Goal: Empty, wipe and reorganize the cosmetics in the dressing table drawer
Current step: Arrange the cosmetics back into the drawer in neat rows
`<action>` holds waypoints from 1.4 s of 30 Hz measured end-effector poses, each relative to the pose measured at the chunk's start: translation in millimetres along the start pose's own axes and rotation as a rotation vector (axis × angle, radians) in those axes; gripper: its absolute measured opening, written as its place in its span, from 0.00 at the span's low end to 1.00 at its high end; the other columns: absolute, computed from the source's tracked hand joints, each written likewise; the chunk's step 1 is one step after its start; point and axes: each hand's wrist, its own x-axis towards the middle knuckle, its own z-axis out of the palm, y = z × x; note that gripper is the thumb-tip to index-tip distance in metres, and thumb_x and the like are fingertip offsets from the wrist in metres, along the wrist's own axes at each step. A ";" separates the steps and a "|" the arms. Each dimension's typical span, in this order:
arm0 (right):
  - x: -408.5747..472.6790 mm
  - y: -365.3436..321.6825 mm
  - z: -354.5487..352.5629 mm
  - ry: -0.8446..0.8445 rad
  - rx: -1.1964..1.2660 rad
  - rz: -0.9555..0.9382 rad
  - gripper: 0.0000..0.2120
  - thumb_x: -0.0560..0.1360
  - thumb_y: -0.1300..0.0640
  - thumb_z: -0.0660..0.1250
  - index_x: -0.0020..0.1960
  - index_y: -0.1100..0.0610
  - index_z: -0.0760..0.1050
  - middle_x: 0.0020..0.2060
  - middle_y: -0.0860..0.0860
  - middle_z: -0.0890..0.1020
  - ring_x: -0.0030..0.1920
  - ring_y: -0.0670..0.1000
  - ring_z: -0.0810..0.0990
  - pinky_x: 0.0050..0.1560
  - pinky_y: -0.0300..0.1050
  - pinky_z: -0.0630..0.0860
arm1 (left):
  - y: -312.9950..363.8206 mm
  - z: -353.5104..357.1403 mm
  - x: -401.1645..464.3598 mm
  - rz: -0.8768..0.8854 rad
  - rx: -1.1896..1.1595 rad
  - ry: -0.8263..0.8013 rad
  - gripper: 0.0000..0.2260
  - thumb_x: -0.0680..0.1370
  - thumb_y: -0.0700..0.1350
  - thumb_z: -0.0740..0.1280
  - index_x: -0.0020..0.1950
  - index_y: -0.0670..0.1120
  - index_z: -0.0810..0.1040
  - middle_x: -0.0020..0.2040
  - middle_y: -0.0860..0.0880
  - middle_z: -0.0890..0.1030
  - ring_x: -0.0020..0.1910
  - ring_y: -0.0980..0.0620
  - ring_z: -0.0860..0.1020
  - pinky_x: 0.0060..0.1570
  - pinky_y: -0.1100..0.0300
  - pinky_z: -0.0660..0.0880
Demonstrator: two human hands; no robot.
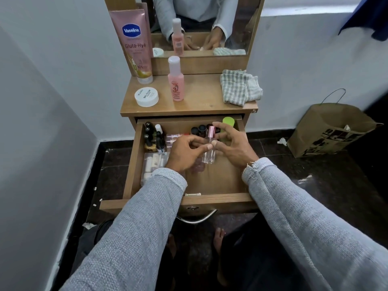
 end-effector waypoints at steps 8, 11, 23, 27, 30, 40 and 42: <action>0.1 4.1 6.5 -0.096 -0.146 0.052 0.37 0.72 0.66 0.71 0.76 0.54 0.58 0.54 0.53 0.77 0.47 0.45 0.80 0.41 0.34 0.79 | 6.0 0.2 -6.0 -0.152 -0.046 -0.016 0.14 0.69 0.44 0.78 0.50 0.40 0.80 0.41 0.41 0.83 0.34 0.43 0.83 0.30 0.49 0.81; 0.7 8.1 10.0 -0.086 -0.132 0.090 0.39 0.69 0.67 0.74 0.75 0.56 0.59 0.48 0.50 0.76 0.42 0.44 0.80 0.38 0.34 0.78 | 6.8 0.6 -5.7 -0.156 -0.033 -0.019 0.09 0.72 0.41 0.75 0.49 0.39 0.81 0.39 0.41 0.84 0.32 0.46 0.83 0.32 0.51 0.82; 15.2 24.4 18.9 -0.026 -0.086 0.198 0.34 0.71 0.66 0.73 0.73 0.56 0.65 0.46 0.56 0.82 0.48 0.57 0.83 0.52 0.57 0.80 | -2.8 2.6 -1.1 0.021 0.318 -0.059 0.11 0.76 0.37 0.70 0.59 0.41 0.81 0.50 0.47 0.84 0.42 0.53 0.82 0.42 0.62 0.80; 17.8 26.8 16.0 -0.038 -0.095 0.226 0.35 0.71 0.65 0.74 0.74 0.56 0.63 0.46 0.53 0.80 0.48 0.52 0.82 0.53 0.55 0.81 | -1.9 1.7 -3.4 0.127 0.455 -0.141 0.15 0.75 0.38 0.71 0.61 0.43 0.79 0.51 0.50 0.82 0.47 0.54 0.78 0.43 0.71 0.71; 20.2 27.6 14.2 -0.054 -0.053 0.251 0.34 0.71 0.67 0.72 0.74 0.57 0.63 0.44 0.52 0.79 0.45 0.49 0.81 0.51 0.54 0.81 | -4.8 2.2 -3.3 0.170 0.532 -0.204 0.16 0.73 0.40 0.73 0.60 0.43 0.79 0.50 0.48 0.80 0.48 0.51 0.78 0.47 0.62 0.75; 22.6 27.9 13.6 -0.058 -0.019 0.296 0.31 0.73 0.67 0.71 0.72 0.58 0.64 0.44 0.53 0.79 0.47 0.52 0.81 0.46 0.51 0.82 | -3.7 3.1 -3.5 0.197 0.800 -0.233 0.34 0.67 0.57 0.77 0.69 0.46 0.72 0.62 0.47 0.70 0.59 0.47 0.73 0.59 0.48 0.74; 23.7 30.1 13.6 -0.053 -0.009 0.303 0.31 0.73 0.68 0.71 0.72 0.58 0.65 0.44 0.53 0.79 0.49 0.54 0.81 0.49 0.55 0.81 | -2.3 3.0 -4.3 0.212 0.844 -0.202 0.33 0.66 0.58 0.77 0.66 0.46 0.73 0.61 0.48 0.70 0.58 0.47 0.74 0.57 0.49 0.75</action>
